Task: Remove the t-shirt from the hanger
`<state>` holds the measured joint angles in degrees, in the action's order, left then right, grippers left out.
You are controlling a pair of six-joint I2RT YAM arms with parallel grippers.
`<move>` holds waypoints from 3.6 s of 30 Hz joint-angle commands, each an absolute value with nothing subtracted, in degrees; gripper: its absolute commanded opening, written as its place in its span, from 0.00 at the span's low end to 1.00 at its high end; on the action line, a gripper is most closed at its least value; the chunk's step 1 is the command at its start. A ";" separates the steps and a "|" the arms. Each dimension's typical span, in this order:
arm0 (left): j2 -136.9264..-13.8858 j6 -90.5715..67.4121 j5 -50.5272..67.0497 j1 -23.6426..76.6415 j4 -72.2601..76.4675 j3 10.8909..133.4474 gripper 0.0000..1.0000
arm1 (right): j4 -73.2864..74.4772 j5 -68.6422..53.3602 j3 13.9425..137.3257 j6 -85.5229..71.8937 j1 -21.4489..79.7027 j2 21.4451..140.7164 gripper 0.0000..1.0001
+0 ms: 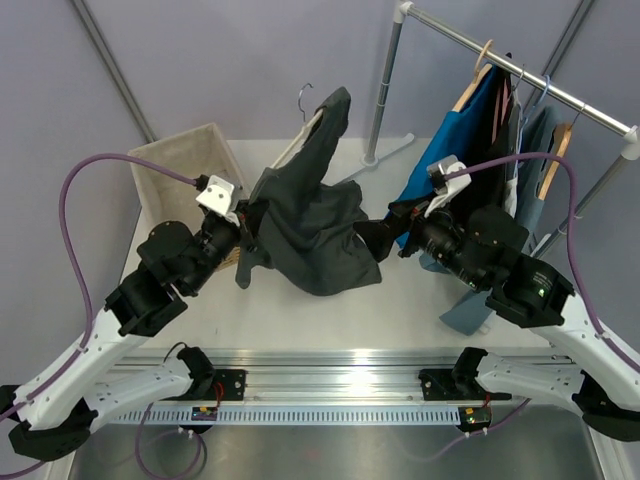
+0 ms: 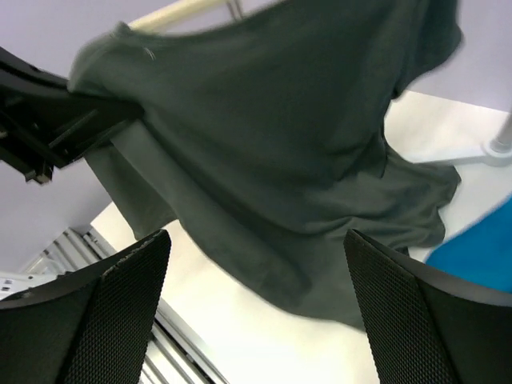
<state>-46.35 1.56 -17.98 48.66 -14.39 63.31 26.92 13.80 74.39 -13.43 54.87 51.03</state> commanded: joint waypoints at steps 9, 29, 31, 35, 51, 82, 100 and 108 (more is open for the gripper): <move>-39.73 -13.70 4.20 48.78 -16.09 56.61 0.00 | 10.21 7.29 75.06 -10.37 55.28 53.52 0.87; -36.12 -16.44 7.03 50.10 -13.54 52.03 0.00 | 6.15 22.76 73.83 -3.34 55.28 66.27 0.62; -35.51 -16.35 7.03 50.01 -13.27 51.59 0.00 | 6.07 22.94 73.83 -3.60 55.20 66.88 0.56; -34.37 -16.61 8.08 50.01 -11.96 50.89 0.00 | 6.41 23.56 73.57 -5.01 55.28 66.80 0.39; -31.46 -17.75 9.93 50.01 -9.05 48.87 0.01 | 9.49 24.08 73.83 -6.07 55.28 66.63 0.00; -30.33 -21.44 -1.01 50.01 -17.46 48.86 0.00 | 23.81 26.47 85.78 -8.61 46.60 62.05 0.00; -30.93 -24.52 -14.85 50.01 -25.66 47.29 0.00 | 25.93 17.50 88.77 -13.09 42.89 59.94 0.00; -38.31 -27.16 -14.51 50.01 -21.73 44.57 0.00 | 21.28 5.39 85.18 -17.49 42.80 61.52 0.00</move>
<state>-35.90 -25.43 -13.52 49.98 -24.25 46.19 26.96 12.16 85.73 -15.49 43.53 61.60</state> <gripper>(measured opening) 0.009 0.022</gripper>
